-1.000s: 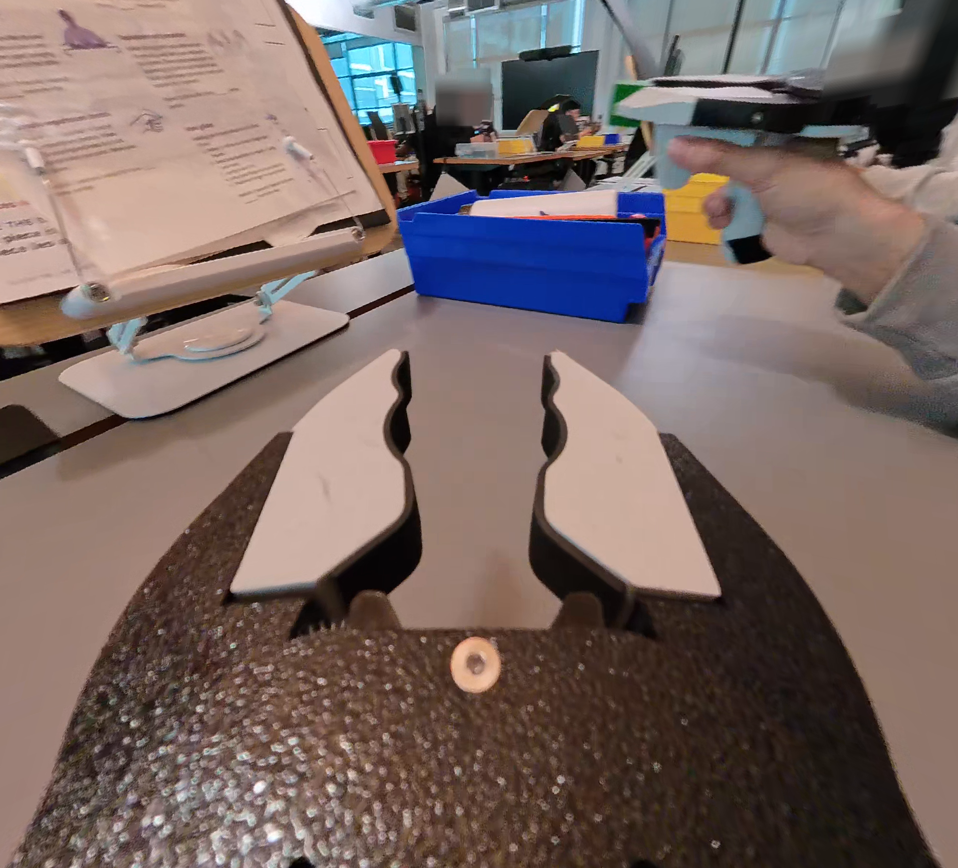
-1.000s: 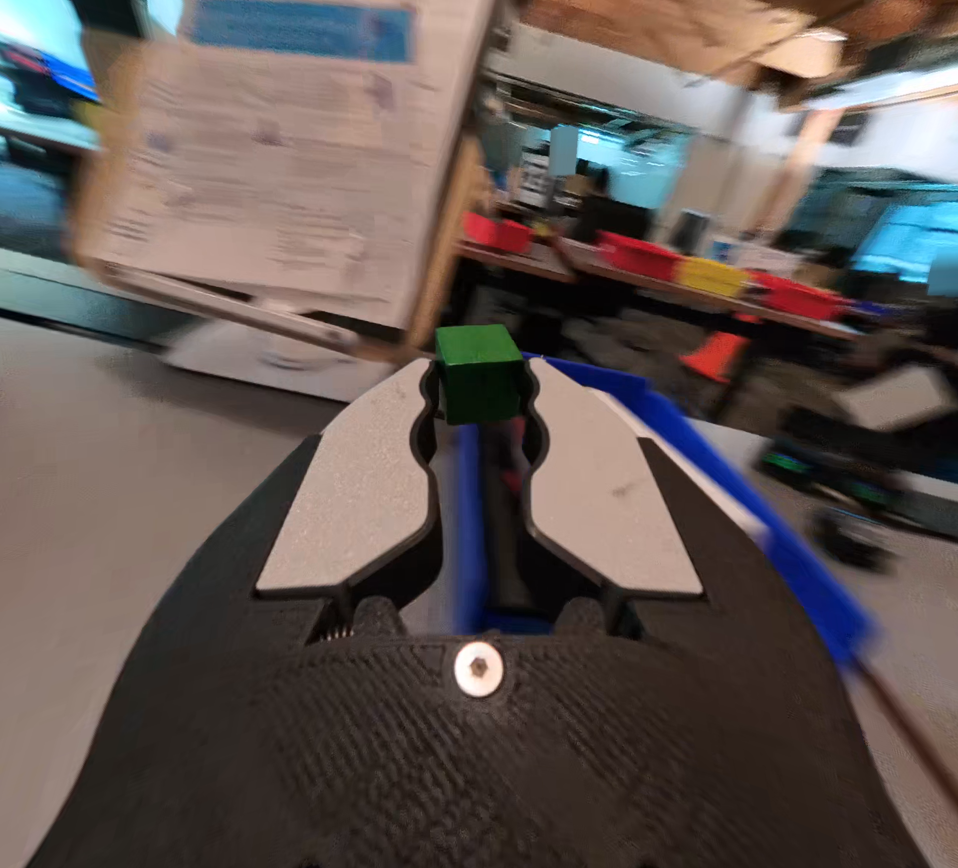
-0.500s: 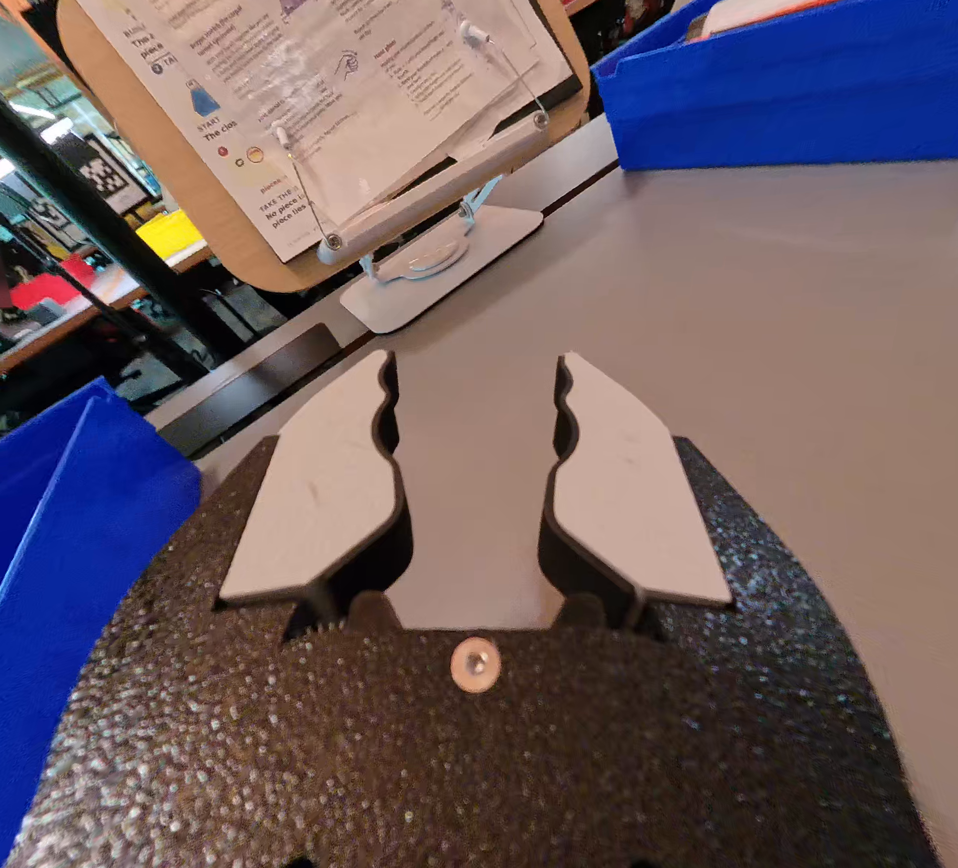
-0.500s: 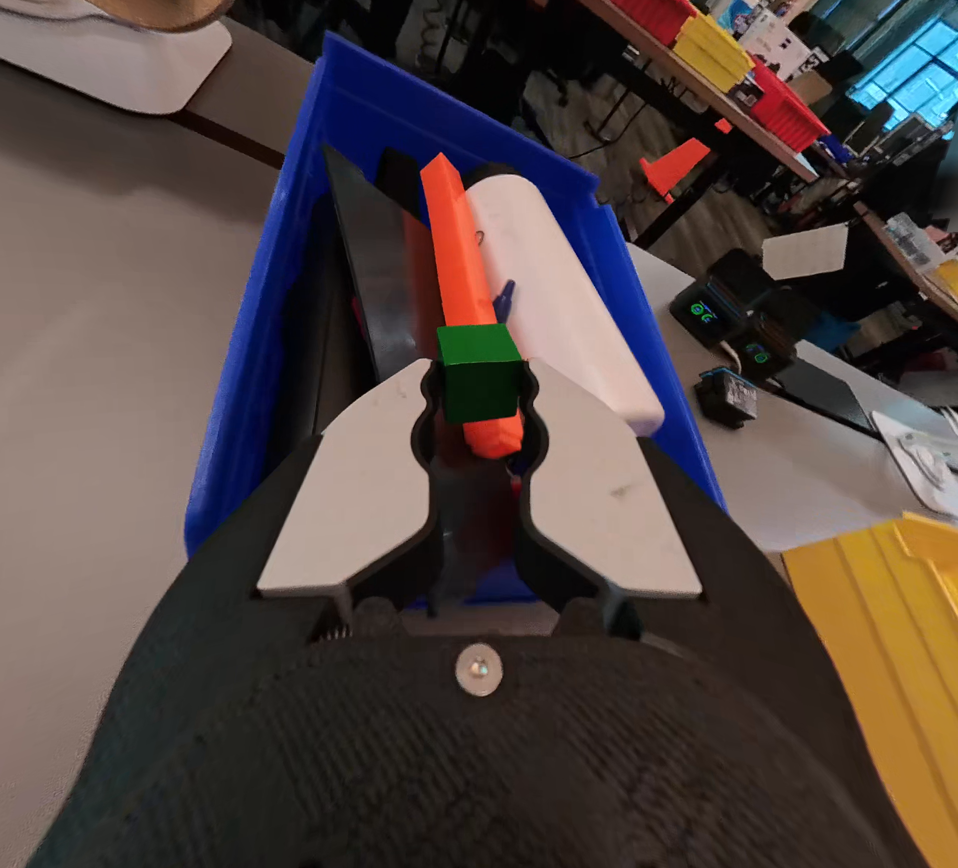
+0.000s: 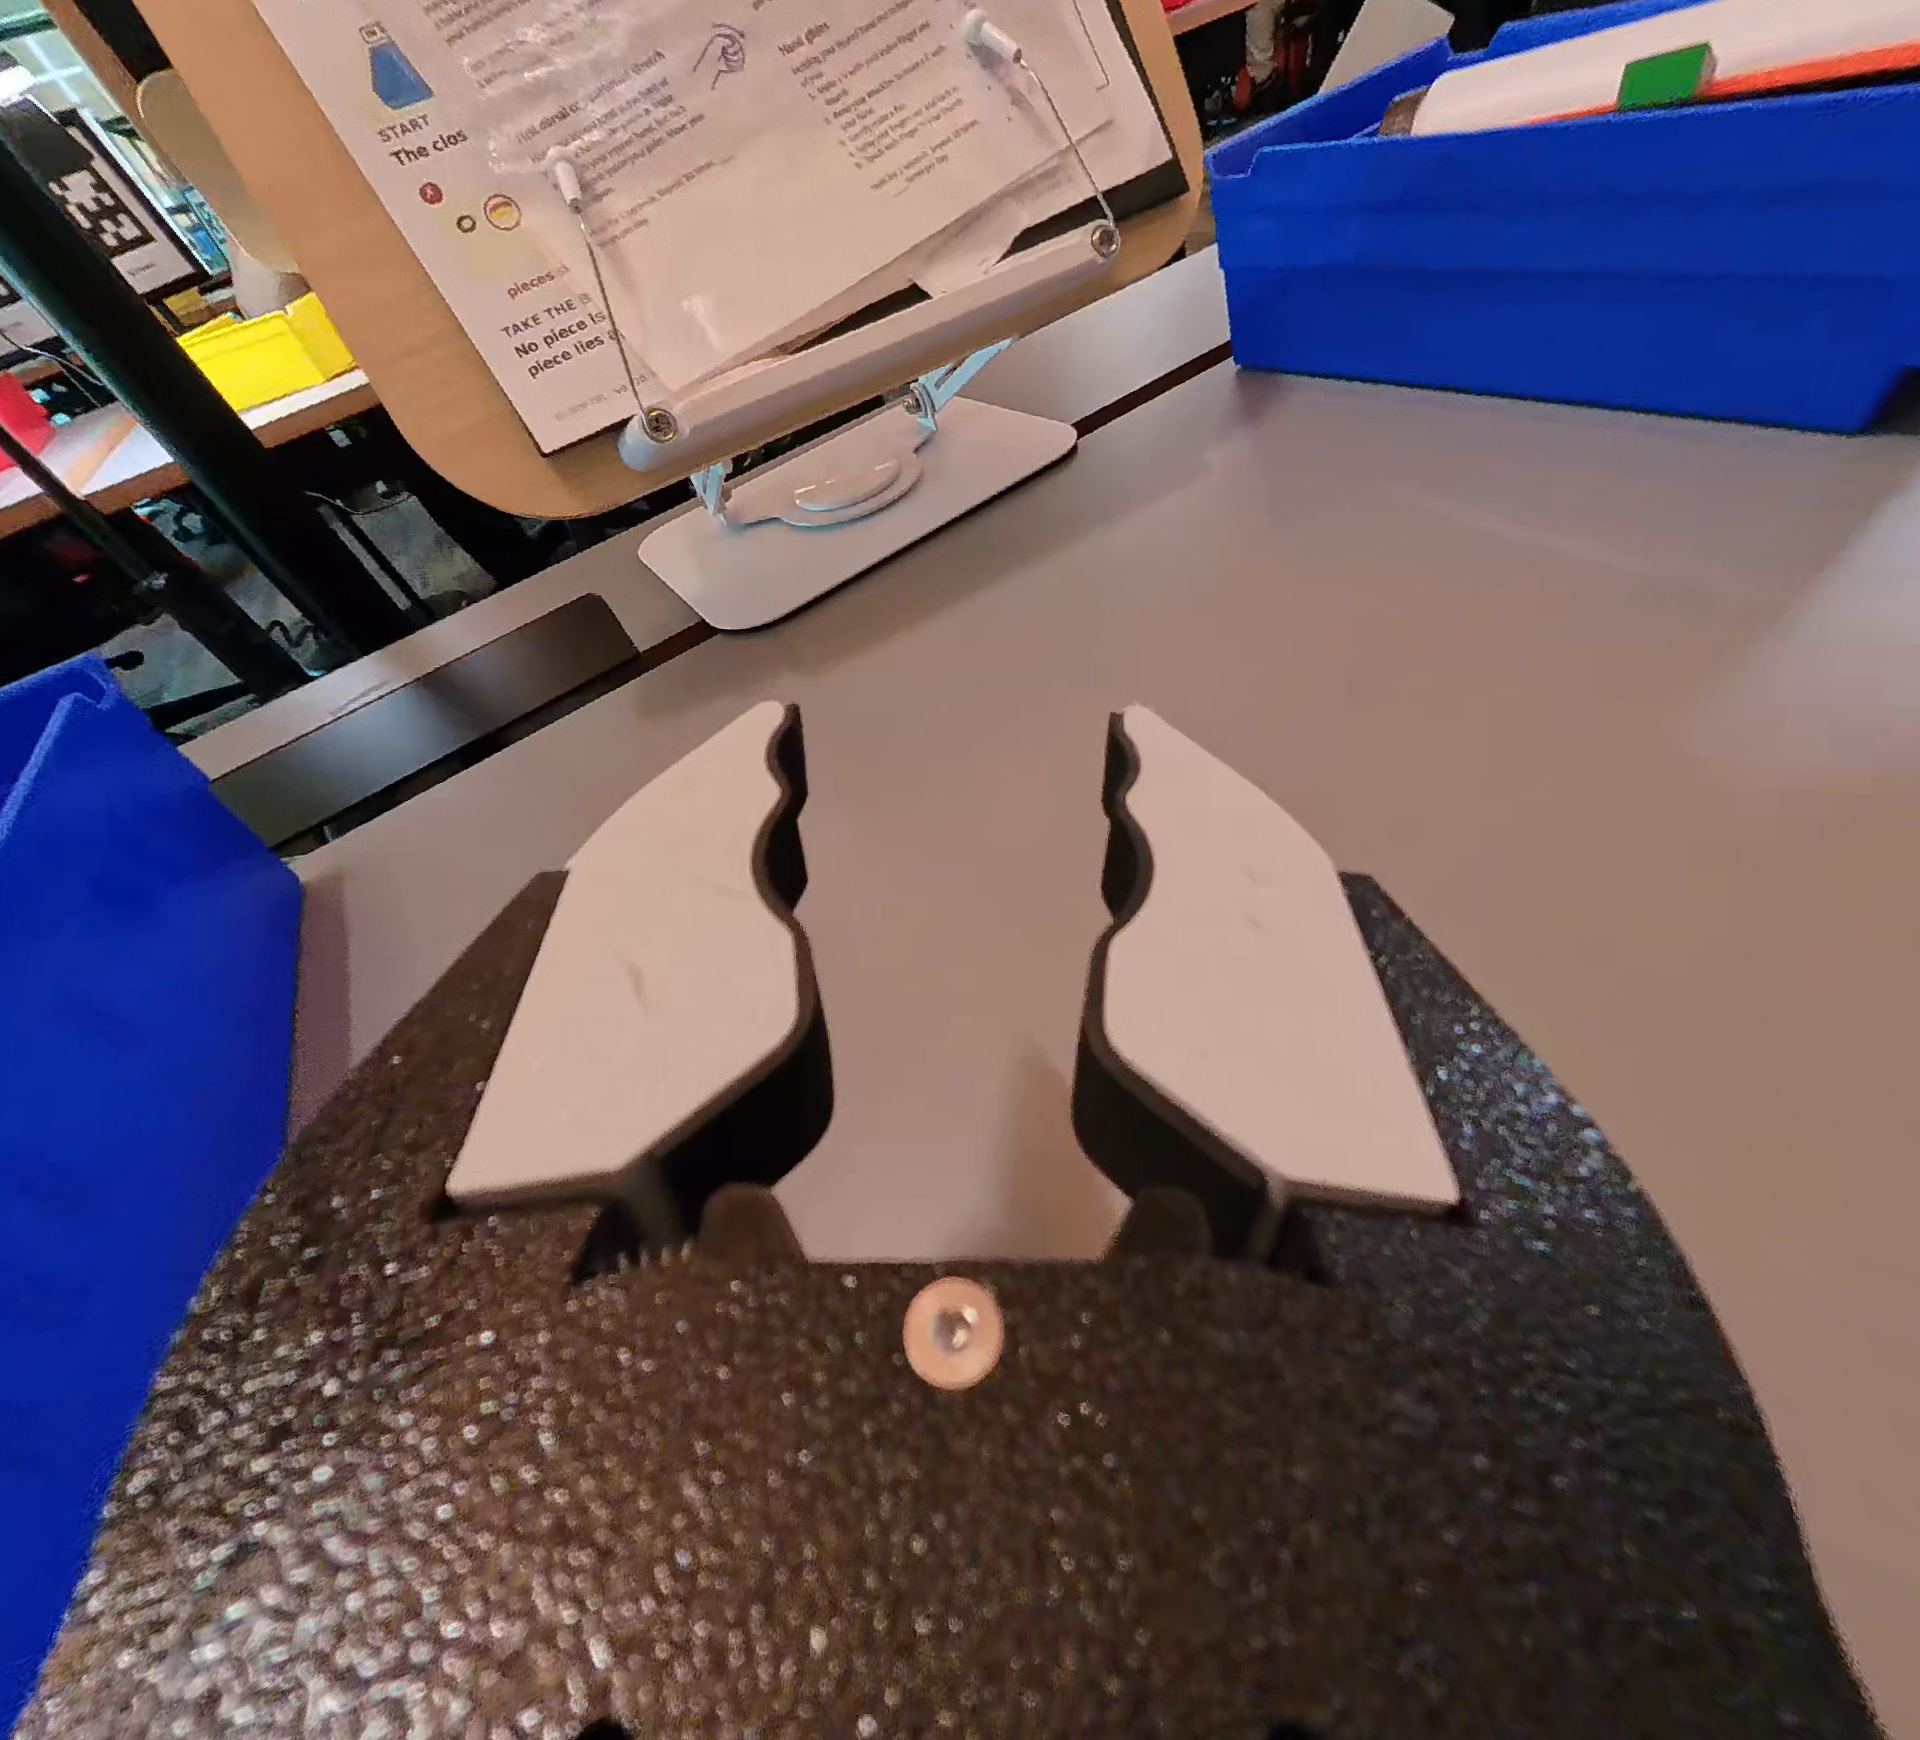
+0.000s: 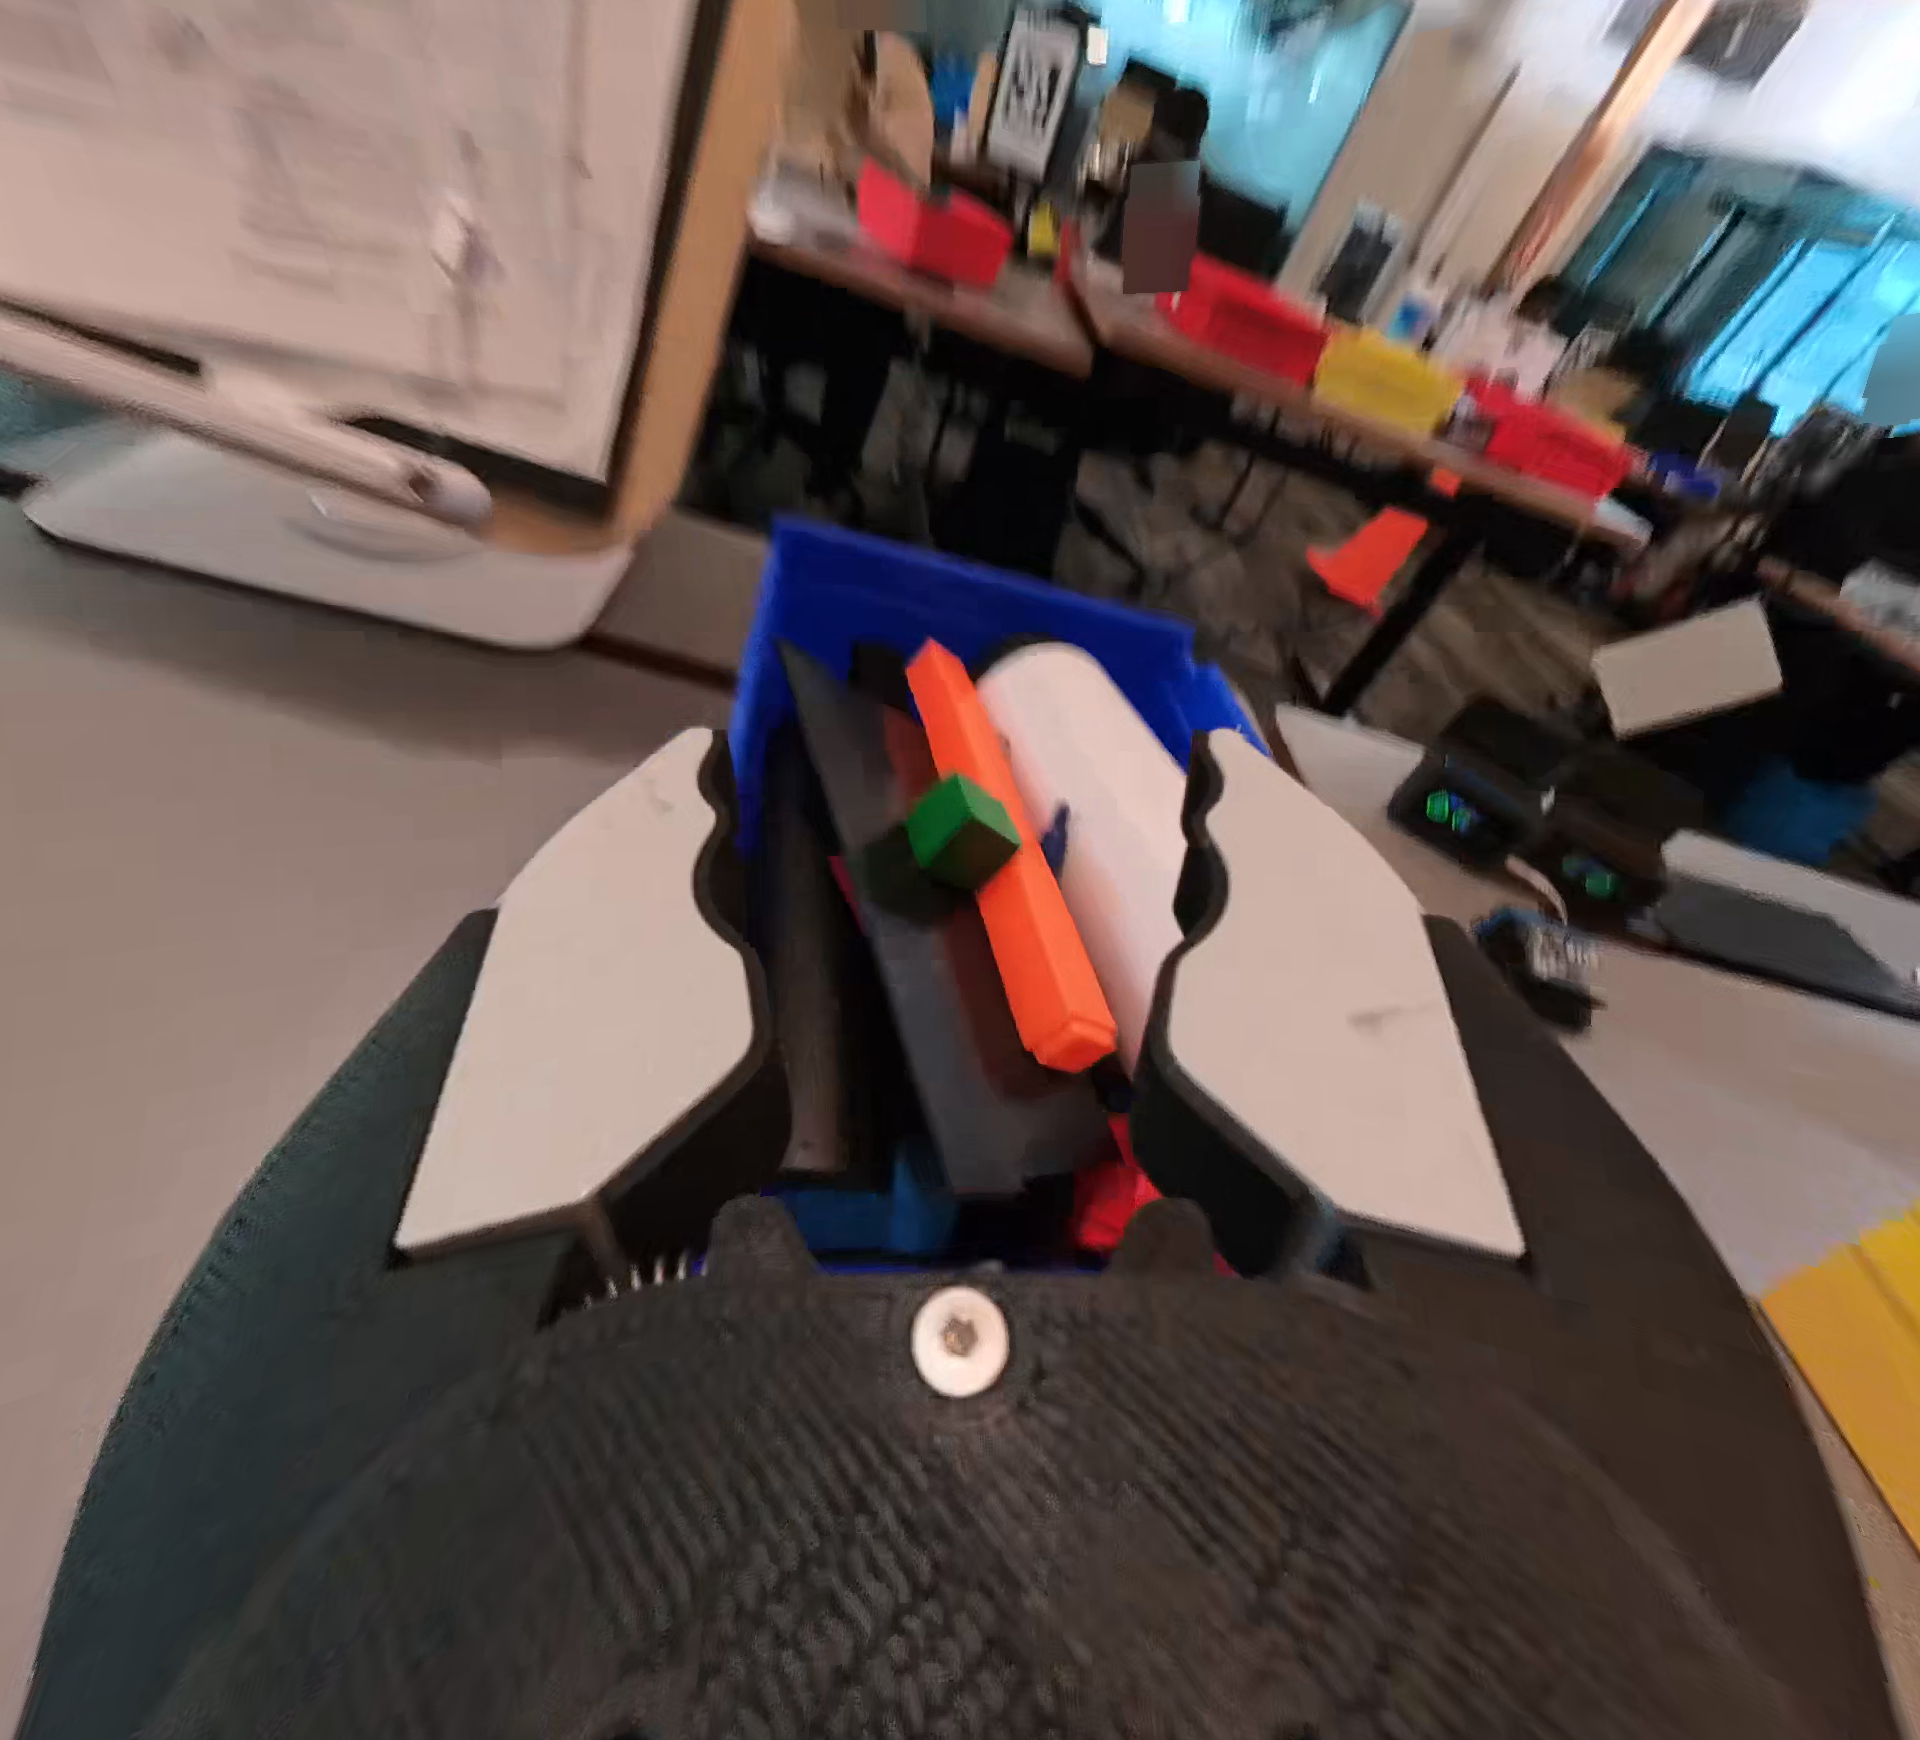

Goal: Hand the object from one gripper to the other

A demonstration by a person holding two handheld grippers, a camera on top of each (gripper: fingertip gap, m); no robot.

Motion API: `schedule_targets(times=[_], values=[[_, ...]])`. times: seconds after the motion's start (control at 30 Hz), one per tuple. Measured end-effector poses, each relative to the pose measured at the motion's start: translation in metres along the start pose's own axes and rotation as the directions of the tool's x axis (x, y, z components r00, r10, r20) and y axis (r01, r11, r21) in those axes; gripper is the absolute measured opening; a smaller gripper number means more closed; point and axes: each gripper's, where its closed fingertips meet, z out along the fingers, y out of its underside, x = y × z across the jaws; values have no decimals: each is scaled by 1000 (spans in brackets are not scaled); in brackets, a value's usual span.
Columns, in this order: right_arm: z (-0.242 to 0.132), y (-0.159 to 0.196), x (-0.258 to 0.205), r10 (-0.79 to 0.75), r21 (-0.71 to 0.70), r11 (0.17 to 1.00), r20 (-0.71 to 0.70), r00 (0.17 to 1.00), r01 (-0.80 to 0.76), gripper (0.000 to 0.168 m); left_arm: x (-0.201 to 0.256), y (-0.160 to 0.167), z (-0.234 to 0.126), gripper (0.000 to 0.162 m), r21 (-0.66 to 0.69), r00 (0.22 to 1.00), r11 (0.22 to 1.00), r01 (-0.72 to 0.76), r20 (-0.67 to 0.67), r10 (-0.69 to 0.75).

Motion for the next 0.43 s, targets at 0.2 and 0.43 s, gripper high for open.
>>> schedule_targets(times=[0.2, 0.43], values=[[-29, -26, -102, -125, 290, 952, 71, 990, 99, 70, -27, -24, -30, 55, 43, 991, 991, 130, 12, -131], [-25, 3, -192, -244, 249, 954, 314, 918, 168, 69, -132, 16, -98, 43, -333, 990, 936, 118, -39, -139]])
